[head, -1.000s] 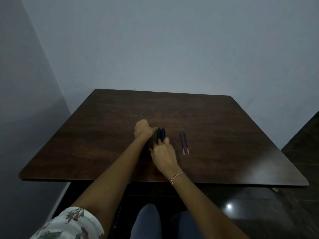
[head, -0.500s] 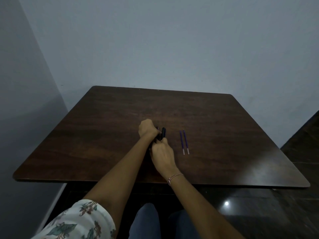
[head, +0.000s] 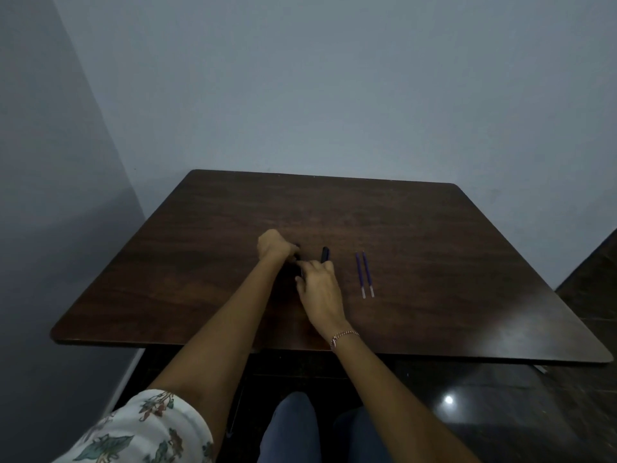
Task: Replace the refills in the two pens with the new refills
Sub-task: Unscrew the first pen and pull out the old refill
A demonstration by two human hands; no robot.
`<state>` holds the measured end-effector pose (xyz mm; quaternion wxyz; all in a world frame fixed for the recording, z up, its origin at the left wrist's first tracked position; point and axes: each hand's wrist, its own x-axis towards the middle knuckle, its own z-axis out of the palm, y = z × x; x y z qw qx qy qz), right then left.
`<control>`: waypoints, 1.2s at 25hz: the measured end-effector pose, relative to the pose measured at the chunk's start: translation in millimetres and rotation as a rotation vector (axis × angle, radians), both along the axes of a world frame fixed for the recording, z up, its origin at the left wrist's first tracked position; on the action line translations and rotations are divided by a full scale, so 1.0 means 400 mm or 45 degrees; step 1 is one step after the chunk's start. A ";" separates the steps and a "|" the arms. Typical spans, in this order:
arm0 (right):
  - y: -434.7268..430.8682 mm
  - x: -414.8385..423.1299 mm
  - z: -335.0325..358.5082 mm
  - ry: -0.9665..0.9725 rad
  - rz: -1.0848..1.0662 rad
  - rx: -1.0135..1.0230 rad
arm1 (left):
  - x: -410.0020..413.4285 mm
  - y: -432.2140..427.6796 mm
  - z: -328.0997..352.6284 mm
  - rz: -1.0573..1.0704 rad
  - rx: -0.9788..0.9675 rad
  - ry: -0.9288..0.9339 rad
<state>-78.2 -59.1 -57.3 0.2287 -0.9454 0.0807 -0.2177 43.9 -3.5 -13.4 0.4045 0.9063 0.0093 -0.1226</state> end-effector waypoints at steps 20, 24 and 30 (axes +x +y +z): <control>0.054 0.052 -0.037 0.051 0.191 1.417 | -0.009 0.083 0.005 -0.048 -0.915 0.398; 0.052 0.051 -0.033 0.064 0.251 1.426 | -0.006 0.077 -0.001 -0.053 -0.947 0.376; 0.054 0.042 -0.038 -0.012 0.234 1.264 | -0.021 0.055 -0.023 -0.097 -0.959 0.352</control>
